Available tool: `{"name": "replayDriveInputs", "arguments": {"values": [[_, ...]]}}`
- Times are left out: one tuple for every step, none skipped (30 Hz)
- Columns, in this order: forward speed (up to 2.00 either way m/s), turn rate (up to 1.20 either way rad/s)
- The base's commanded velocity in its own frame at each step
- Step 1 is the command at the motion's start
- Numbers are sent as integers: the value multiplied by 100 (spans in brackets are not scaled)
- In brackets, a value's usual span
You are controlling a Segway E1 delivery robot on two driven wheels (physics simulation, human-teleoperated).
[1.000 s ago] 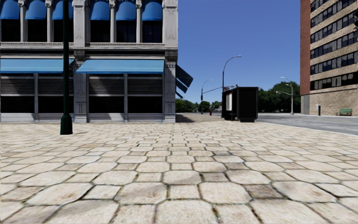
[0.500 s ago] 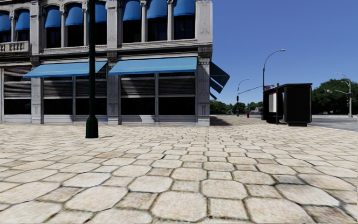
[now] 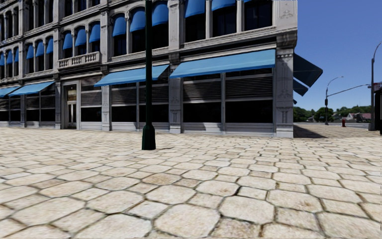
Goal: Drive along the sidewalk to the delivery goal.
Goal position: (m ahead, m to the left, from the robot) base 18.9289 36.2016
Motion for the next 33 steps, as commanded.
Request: {"name": "replayDriveInputs", "arguments": {"values": [[200,68],[200,68],[200,68],[200,68],[200,68],[200,68],[200,68],[200,68],[200,68],[200,68],[200,68],[200,68],[200,68],[200,68],[200,68],[200,68],[200,68],[200,68],[200,68],[200,68],[200,68],[200,68],[200,67],[200,67],[200,67],[200,67],[200,67],[200,67],[200,67],[200,67],[200,67],[200,67],[200,67]]}}
